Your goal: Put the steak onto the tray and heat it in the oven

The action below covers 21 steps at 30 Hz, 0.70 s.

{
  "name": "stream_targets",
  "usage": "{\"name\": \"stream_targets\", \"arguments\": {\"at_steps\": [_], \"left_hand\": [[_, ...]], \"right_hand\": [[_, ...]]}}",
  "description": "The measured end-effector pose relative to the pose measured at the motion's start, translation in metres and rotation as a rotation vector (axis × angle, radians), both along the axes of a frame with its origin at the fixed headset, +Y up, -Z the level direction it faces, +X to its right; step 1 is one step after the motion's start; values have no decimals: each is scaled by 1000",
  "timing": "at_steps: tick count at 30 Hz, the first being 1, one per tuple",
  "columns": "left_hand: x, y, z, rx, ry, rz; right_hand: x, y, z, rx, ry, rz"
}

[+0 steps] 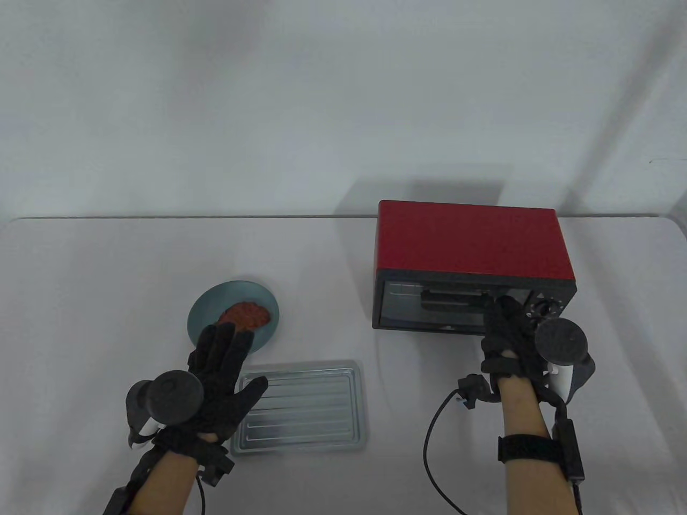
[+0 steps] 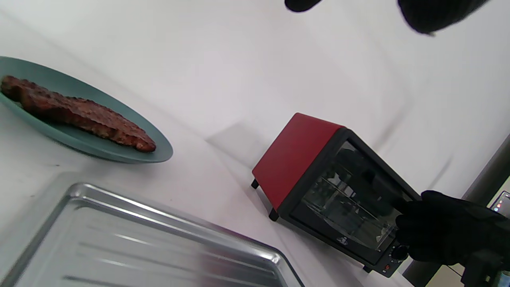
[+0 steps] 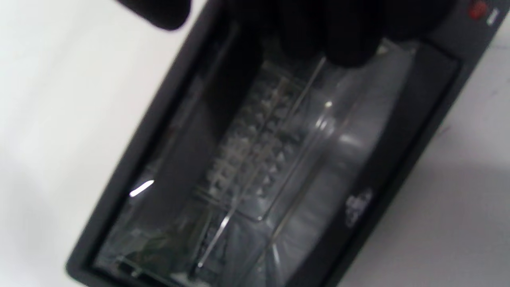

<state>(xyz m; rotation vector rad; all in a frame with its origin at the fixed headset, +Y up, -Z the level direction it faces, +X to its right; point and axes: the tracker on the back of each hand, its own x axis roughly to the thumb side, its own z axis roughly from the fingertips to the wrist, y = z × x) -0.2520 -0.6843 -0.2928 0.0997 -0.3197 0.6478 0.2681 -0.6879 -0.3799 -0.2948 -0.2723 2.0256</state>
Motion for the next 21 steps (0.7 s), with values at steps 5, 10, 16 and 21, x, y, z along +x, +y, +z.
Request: {"name": "stream_targets", "arguments": {"at_steps": [5,10,16,21], "left_hand": [[1,0,0,-14,-10,2],[1,-1,-1,-12,-9,5],[2,-1,0,-25,-10,5],[3,-3,-1,-34,-11,1]], "right_hand": [[0,-6,-4,8,-23,-100],[4,-12,3,28,2,-155],[10,-27,29,54,37,-210],[16,-45,52,-24,22,-298]]}}
